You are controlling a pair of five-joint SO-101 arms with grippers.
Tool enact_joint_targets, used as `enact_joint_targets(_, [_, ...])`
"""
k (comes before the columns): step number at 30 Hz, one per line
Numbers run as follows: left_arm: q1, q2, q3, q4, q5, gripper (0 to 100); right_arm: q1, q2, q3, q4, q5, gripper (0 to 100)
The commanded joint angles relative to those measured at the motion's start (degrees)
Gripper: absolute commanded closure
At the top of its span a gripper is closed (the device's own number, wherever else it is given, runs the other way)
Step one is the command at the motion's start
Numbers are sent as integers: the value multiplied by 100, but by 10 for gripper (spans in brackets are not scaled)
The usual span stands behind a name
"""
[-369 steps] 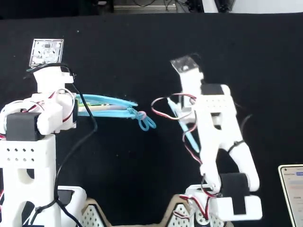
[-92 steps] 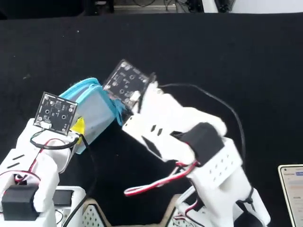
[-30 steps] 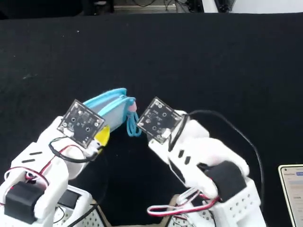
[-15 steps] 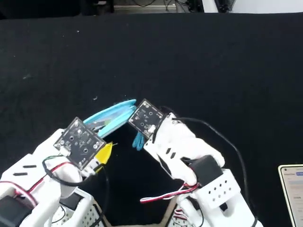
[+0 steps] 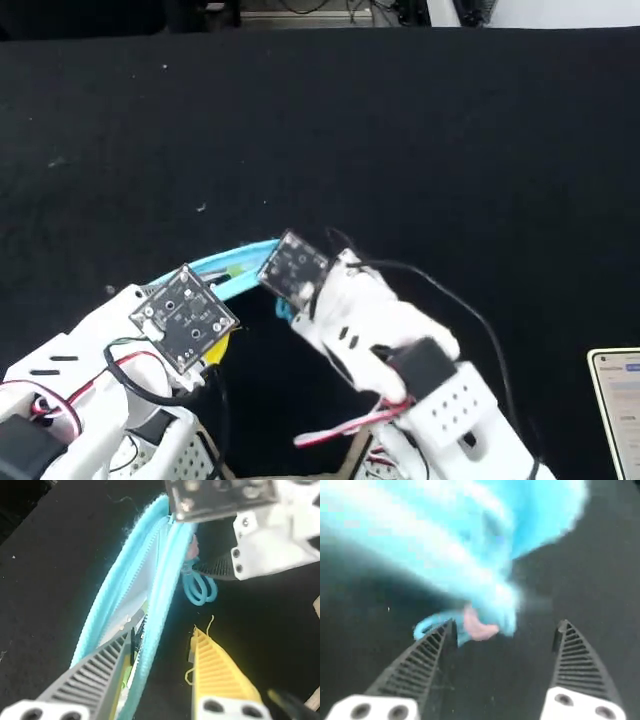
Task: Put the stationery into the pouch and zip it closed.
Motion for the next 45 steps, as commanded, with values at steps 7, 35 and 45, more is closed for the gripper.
enact_joint_targets(7, [31, 9, -136, 44, -70, 805, -149, -2800, 207, 1037, -53, 695])
enact_joint_targets(35, [31, 0, -136, 44, -35, 805, -510, -2642, 1156, -756, -580, 979])
enact_joint_targets(45, [31, 0, -136, 44, -35, 805, -316, -2853, 295, 352, -589, 988])
